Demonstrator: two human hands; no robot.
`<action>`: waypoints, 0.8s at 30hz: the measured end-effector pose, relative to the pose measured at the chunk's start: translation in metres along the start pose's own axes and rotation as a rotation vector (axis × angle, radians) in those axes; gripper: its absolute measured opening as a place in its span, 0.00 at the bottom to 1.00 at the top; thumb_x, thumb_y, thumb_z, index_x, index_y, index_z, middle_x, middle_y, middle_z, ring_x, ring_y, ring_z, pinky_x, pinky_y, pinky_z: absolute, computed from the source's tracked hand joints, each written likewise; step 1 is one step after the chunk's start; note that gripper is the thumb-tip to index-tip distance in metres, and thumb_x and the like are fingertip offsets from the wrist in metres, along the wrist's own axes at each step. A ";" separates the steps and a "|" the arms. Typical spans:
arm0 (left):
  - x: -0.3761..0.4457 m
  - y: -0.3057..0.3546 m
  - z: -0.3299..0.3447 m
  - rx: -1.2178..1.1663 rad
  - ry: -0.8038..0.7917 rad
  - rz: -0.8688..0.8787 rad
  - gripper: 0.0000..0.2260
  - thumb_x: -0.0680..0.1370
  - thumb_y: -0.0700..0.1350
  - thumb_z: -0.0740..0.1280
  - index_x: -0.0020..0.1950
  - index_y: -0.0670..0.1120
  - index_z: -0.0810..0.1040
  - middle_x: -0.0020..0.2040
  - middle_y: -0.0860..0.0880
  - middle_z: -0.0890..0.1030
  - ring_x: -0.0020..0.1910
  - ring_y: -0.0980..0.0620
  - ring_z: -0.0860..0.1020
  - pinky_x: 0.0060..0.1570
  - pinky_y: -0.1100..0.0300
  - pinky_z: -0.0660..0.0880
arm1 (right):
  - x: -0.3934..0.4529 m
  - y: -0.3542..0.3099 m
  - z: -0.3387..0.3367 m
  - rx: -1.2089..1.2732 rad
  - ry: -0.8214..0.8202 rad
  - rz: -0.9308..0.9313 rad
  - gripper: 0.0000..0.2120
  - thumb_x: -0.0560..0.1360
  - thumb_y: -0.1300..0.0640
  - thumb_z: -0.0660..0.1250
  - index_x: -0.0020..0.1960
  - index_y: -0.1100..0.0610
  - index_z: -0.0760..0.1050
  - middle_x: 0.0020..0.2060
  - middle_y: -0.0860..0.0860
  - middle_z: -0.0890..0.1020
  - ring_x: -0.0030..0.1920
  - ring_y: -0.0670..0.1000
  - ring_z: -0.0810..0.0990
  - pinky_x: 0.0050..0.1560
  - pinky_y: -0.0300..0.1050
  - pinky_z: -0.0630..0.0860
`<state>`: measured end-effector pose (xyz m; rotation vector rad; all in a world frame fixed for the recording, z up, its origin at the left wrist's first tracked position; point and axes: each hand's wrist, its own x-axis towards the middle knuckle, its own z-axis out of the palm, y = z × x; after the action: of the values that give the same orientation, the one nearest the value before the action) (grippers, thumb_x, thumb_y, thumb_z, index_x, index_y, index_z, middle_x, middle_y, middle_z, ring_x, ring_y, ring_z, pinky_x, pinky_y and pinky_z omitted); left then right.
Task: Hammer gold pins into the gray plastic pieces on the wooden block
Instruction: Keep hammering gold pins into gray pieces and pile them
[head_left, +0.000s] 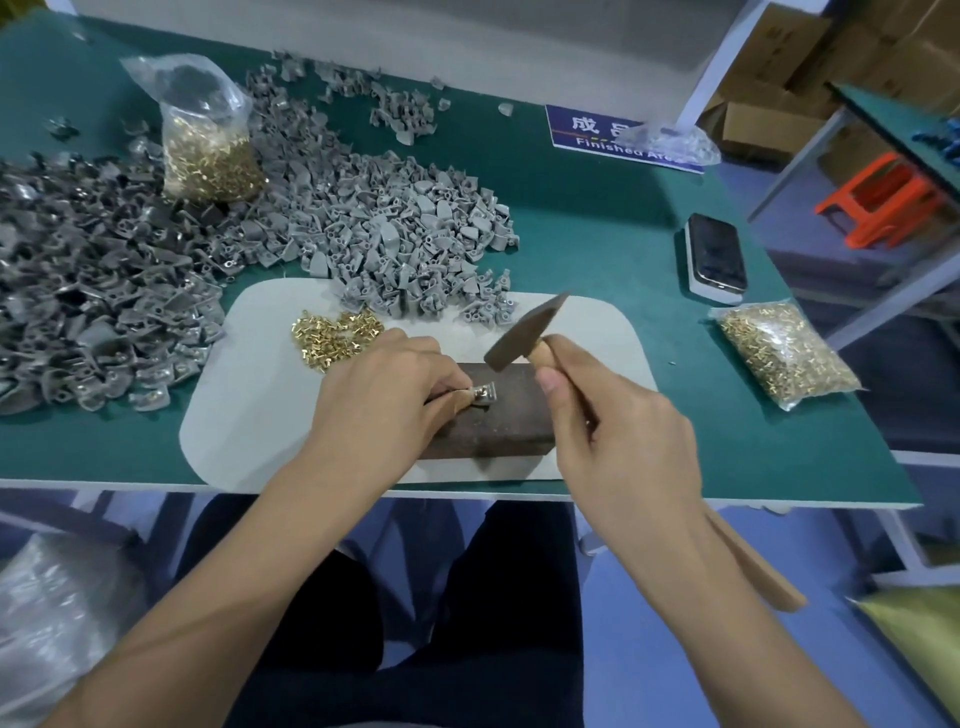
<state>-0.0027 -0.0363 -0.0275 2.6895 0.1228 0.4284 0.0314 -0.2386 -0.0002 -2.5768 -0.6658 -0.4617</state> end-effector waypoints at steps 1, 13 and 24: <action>0.000 0.000 0.000 0.006 0.008 0.005 0.03 0.75 0.57 0.74 0.47 0.61 0.84 0.36 0.60 0.73 0.46 0.55 0.72 0.34 0.59 0.66 | 0.000 -0.001 0.000 0.010 -0.081 0.015 0.14 0.84 0.42 0.56 0.65 0.41 0.74 0.39 0.47 0.84 0.40 0.54 0.78 0.33 0.47 0.72; 0.000 0.001 -0.002 0.021 0.038 0.027 0.03 0.74 0.57 0.74 0.44 0.60 0.85 0.36 0.59 0.76 0.45 0.55 0.72 0.31 0.61 0.62 | 0.002 -0.007 -0.012 -0.114 -0.225 -0.047 0.15 0.83 0.41 0.52 0.66 0.39 0.72 0.37 0.49 0.83 0.38 0.61 0.81 0.32 0.49 0.71; 0.000 -0.001 -0.001 0.002 0.027 0.015 0.04 0.75 0.58 0.73 0.46 0.59 0.85 0.36 0.60 0.76 0.46 0.55 0.71 0.33 0.60 0.62 | -0.002 0.001 -0.008 -0.105 -0.098 -0.004 0.13 0.84 0.43 0.56 0.64 0.41 0.74 0.33 0.48 0.82 0.33 0.60 0.80 0.29 0.47 0.72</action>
<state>-0.0028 -0.0354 -0.0269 2.6889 0.1116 0.4701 0.0282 -0.2440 0.0052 -2.7127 -0.6971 -0.3829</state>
